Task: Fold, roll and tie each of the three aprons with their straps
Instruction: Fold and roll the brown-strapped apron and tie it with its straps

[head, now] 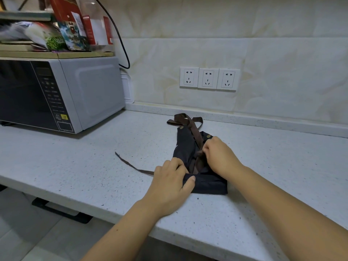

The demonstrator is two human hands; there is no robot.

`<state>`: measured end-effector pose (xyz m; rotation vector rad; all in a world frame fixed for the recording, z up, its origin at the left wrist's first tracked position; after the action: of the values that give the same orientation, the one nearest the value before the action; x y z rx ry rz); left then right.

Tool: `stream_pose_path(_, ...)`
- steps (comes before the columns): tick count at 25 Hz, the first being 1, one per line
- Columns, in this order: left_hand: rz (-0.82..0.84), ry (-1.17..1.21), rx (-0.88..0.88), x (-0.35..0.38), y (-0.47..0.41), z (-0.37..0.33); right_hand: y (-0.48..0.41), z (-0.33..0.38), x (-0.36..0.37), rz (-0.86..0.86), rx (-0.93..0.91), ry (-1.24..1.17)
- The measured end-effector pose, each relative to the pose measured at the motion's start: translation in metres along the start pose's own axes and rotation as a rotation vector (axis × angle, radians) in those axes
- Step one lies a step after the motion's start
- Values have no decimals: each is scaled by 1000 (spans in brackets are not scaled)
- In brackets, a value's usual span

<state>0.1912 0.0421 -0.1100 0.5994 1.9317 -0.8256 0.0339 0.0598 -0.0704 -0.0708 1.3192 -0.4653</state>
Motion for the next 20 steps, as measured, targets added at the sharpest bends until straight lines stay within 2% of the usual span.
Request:
stream_pose_path(3,103,114,-110,10,-8,10,14,-2,-25,-103,-1,53)
stream_pose_path(6,166,218,-170,12,-14,13,40,-9,-32,-62,-82,78)
stream_pose_path(9,91,301,-200,6,-17,13,66,-28,-11,63,-27,-230)
stream_pose_path(11,56,363,-239,2,-17,13,76,-37,1,57,45,-449)
stream_pose_path(14,61,297,-296,6,-19,14,85,-35,7,73,81,-657)
stream_pose_path(16,69,312,-345,7,-21,17,85,-34,7,107,78,-586)
stream_pose_path(20,-11,516,-286,-4,-12,15,75,-37,6,122,157,-406)
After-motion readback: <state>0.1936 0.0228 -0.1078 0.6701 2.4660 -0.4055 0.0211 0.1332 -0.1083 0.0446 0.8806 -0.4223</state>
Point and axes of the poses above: each hand's wrist, its own y-axis away from the middle knuckle, its own x-axis out of the palm, z = x × y, the point moved 7 cm from there along -y, towards the middle knuckle, and after that the axes turned 9 degrees about -x, right-handed, at the moved point
